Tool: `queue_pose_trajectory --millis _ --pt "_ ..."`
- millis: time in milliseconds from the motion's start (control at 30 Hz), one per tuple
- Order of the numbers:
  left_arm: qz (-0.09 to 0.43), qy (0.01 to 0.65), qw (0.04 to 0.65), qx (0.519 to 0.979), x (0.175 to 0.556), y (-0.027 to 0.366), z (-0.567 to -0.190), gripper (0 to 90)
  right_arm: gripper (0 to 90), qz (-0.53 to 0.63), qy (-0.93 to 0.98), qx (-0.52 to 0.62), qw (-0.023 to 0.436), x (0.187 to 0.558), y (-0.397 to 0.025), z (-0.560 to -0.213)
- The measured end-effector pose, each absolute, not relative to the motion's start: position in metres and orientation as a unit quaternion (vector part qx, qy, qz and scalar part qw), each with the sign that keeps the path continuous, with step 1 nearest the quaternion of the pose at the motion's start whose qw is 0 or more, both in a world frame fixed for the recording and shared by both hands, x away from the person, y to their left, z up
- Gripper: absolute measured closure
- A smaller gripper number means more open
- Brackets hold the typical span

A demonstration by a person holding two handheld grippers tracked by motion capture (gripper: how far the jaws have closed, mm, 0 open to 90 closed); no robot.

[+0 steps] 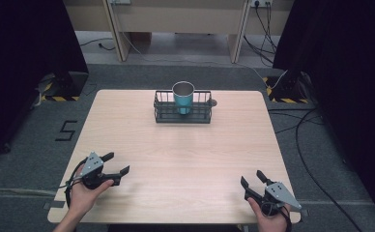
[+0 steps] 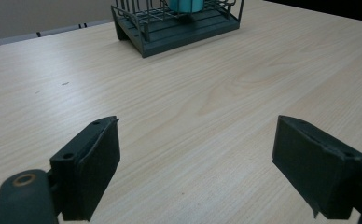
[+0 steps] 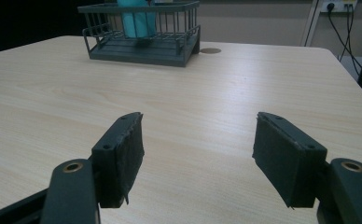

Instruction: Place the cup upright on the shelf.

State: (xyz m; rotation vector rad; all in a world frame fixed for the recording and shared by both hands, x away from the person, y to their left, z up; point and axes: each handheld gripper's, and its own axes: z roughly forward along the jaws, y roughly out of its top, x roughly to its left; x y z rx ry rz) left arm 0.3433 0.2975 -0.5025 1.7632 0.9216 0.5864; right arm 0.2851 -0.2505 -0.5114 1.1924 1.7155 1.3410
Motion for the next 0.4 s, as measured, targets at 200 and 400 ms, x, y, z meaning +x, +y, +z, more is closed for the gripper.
queue_pose_trajectory --millis 200,400 --pt "0.236 0.396 0.513 0.724 0.3386 0.3006 -0.5093 14.5 33.2 0.509 0.657 0.453 0.321 0.2852 -0.2503 -0.5112" --pt "0.236 0.4 0.515 0.72 0.3391 0.3033 -0.5107 14.5 32.0 0.508 0.657 0.456 0.32 0.2855 -0.2501 -0.5111"
